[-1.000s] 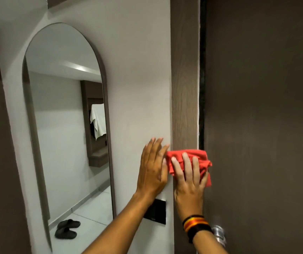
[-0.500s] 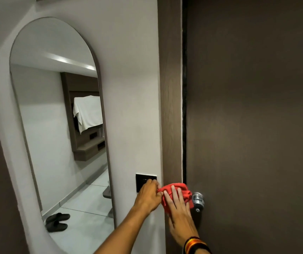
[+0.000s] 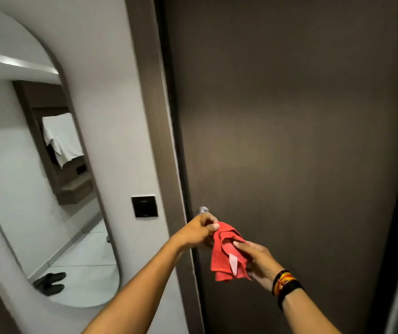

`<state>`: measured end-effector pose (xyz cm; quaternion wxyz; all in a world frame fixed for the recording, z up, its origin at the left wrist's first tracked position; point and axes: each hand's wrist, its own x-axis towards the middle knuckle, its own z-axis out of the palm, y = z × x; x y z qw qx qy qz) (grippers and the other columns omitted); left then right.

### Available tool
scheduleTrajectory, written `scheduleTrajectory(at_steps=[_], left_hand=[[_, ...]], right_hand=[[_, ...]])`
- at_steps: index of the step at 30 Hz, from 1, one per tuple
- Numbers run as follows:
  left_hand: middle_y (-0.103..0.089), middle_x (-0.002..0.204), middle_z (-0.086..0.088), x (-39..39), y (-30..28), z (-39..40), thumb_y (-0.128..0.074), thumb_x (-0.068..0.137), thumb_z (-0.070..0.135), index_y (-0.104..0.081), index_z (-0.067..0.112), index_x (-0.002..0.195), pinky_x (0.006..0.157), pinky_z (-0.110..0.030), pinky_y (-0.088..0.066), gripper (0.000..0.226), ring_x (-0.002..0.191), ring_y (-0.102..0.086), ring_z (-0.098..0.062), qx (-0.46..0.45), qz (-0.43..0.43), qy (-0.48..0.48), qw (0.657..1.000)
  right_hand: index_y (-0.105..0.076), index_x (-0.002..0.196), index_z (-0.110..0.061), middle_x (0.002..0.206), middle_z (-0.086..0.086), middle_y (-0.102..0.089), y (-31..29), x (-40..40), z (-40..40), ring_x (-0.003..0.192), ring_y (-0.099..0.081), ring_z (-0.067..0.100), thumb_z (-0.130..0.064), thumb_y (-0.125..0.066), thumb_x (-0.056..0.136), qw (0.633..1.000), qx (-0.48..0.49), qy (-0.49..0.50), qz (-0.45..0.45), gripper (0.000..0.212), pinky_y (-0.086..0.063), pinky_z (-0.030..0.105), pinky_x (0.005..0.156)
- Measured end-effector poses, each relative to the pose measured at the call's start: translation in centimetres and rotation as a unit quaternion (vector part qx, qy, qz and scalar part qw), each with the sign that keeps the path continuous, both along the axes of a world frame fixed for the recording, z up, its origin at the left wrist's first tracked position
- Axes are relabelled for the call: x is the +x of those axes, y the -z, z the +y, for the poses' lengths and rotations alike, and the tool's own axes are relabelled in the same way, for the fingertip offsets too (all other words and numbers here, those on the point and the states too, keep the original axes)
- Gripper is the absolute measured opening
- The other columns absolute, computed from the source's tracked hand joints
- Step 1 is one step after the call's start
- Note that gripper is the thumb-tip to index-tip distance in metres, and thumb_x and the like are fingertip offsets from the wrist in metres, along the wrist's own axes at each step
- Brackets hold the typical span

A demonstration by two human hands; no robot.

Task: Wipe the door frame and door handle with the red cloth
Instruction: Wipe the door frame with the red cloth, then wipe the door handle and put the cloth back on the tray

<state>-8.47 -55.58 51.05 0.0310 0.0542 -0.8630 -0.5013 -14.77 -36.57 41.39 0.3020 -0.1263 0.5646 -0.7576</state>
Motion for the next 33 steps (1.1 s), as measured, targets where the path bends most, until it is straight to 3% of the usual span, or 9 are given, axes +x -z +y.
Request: scheduleTrajectory(at_steps=[5,8,10,13,16,21,25,28,33], left_hand=[[-0.063,0.079,-0.006,-1.2,7.8,10.1,-0.066,0.101,0.025,-0.058,0.015,0.105,0.061,-0.035,-0.063,0.013,0.06,-0.065,-0.015,0.142,-0.122,-0.025,0.982],[-0.062,0.062,0.001,-1.9,13.5,18.1,-0.065,0.098,0.04,-0.059,0.018,0.074,0.076,-0.038,-0.057,0.033,0.064,-0.062,-0.017,0.148,-0.231,0.006,0.962],[-0.068,0.064,-0.001,-1.5,16.9,23.3,-0.063,0.098,0.048,-0.057,0.018,0.076,0.072,-0.036,-0.06,0.038,0.067,-0.068,-0.022,0.137,-0.286,0.011,0.948],[-0.07,0.086,-0.012,-1.0,22.2,30.6,-0.063,0.099,0.045,-0.055,0.017,0.084,0.066,-0.035,-0.059,0.033,0.077,-0.07,-0.03,0.136,-0.335,0.032,0.932],[-0.069,0.085,-0.01,0.3,28.4,38.0,-0.065,0.1,0.028,-0.05,0.016,0.089,0.06,-0.037,-0.06,0.024,0.07,-0.068,-0.026,0.148,-0.363,0.045,0.919],[-0.072,0.11,-0.017,2.8,41.0,48.6,-0.073,0.091,0.022,-0.057,0.02,0.087,0.081,-0.055,-0.063,0.016,0.097,-0.072,-0.035,0.03,-0.373,0.03,0.927],[-0.073,0.124,-0.014,6.5,48.4,56.2,-0.071,0.092,0.028,-0.07,0.01,0.116,0.1,-0.037,-0.055,0.03,0.116,-0.069,-0.035,-0.06,-0.374,0.077,0.922],[-0.072,0.127,-0.016,7.8,52.8,59.5,-0.067,0.094,0.022,-0.071,0.008,0.121,0.101,-0.036,-0.052,0.031,0.118,-0.068,-0.035,-0.069,-0.389,0.1,0.913],[-0.074,0.119,-0.017,8.0,60.6,61.5,-0.07,0.091,0.006,-0.07,0.001,0.121,0.098,-0.038,-0.054,0.03,0.112,-0.07,-0.036,-0.016,-0.433,0.134,0.891]], right_hand=[[-0.067,0.109,-0.008,0.108,0.02,-0.074,6.1,2.7,10.4,0.094,-0.069,0.03,-0.021,-0.079,0.08,0.987,-0.007,0.128,-0.092,0.034,-0.054,0.054,0.091],[-0.067,0.099,-0.006,0.093,0.019,-0.076,10.8,4.2,16.9,0.083,-0.07,0.03,-0.017,-0.08,0.078,0.963,0.003,0.231,-0.141,0.027,-0.057,0.047,0.083],[-0.069,0.098,-0.007,0.092,0.015,-0.078,13.6,5.4,21.2,0.085,-0.073,0.033,-0.02,-0.079,0.08,0.945,0.029,0.282,-0.163,0.024,-0.06,0.046,0.083],[-0.07,0.108,-0.011,0.102,0.018,-0.078,17.9,7.6,27.4,0.099,-0.072,0.039,-0.022,-0.074,0.085,0.918,0.055,0.336,-0.202,0.026,-0.057,0.056,0.094],[-0.069,0.106,-0.009,0.101,0.021,-0.076,22.5,10.2,33.6,0.098,-0.072,0.041,-0.02,-0.069,0.09,0.882,0.093,0.393,-0.245,0.02,-0.059,0.055,0.089],[-0.066,0.088,-0.018,0.098,0.019,-0.074,30.9,15.7,42.1,0.094,-0.07,0.039,-0.015,-0.069,0.089,0.812,0.21,0.488,-0.241,0.004,-0.058,0.048,0.088],[-0.061,0.07,-0.022,0.073,0.0,-0.066,38.3,19.7,47.7,0.08,-0.066,0.033,-0.016,-0.067,0.091,0.75,0.311,0.528,-0.249,0.023,-0.051,0.036,0.074],[-0.073,0.091,-0.013,0.093,0.01,-0.075,44.1,20.6,50.2,0.093,-0.069,0.035,-0.02,-0.062,0.091,0.726,0.343,0.521,-0.29,0.013,-0.055,0.039,0.083],[-0.073,0.113,-0.013,0.111,0.017,-0.075,52.9,20.6,52.5,0.102,-0.07,0.038,-0.015,-0.062,0.087,0.707,0.342,0.514,-0.345,0.029,-0.057,0.045,0.093]])
